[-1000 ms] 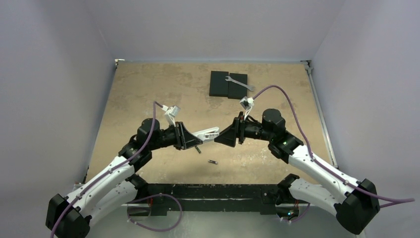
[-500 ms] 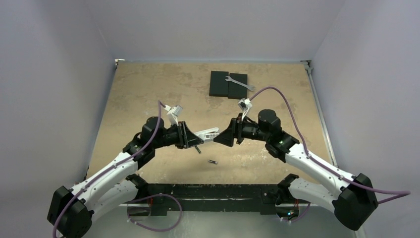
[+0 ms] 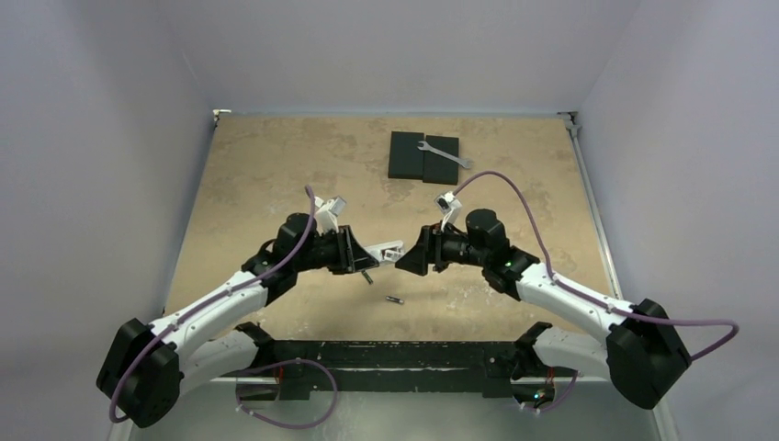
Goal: Load the batteries into the remote control
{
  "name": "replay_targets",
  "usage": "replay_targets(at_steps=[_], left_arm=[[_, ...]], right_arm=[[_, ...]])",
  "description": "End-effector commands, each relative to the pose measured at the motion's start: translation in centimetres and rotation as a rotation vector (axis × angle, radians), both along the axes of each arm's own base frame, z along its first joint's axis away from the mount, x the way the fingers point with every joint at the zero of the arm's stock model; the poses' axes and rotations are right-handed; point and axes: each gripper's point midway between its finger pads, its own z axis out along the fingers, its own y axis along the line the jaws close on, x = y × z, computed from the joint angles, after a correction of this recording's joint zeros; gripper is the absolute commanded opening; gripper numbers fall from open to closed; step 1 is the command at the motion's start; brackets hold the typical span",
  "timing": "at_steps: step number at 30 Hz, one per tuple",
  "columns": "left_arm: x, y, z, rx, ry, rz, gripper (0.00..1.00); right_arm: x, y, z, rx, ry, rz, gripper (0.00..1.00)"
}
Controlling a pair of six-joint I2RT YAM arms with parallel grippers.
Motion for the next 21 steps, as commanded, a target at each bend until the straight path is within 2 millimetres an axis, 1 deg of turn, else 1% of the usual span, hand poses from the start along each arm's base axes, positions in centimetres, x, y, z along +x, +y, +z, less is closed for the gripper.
replay_targets(at_steps=[1,8,13,17,21], left_arm=[[0.9,-0.4,-0.6,0.014,-0.040,-0.003,0.00],[1.7,0.1,-2.8,0.086,-0.031,0.025,0.00],[2.4,0.7,-3.9,0.135,-0.037,0.060,0.00],[3.0,0.8,-3.8,0.152,-0.043,0.079,0.00],[3.6,1.1,-3.5,0.176,-0.055,0.102,0.00]], right_arm=[[1.1,0.3,-0.2,0.013,-0.048,-0.030,0.73],[1.8,0.3,-2.0,-0.023,-0.026,-0.055,0.73],[2.4,0.1,-3.5,-0.059,-0.011,-0.079,0.72],[3.1,-0.5,-4.8,-0.108,-0.002,-0.120,0.72],[4.2,-1.8,-6.0,-0.195,-0.004,-0.200,0.72]])
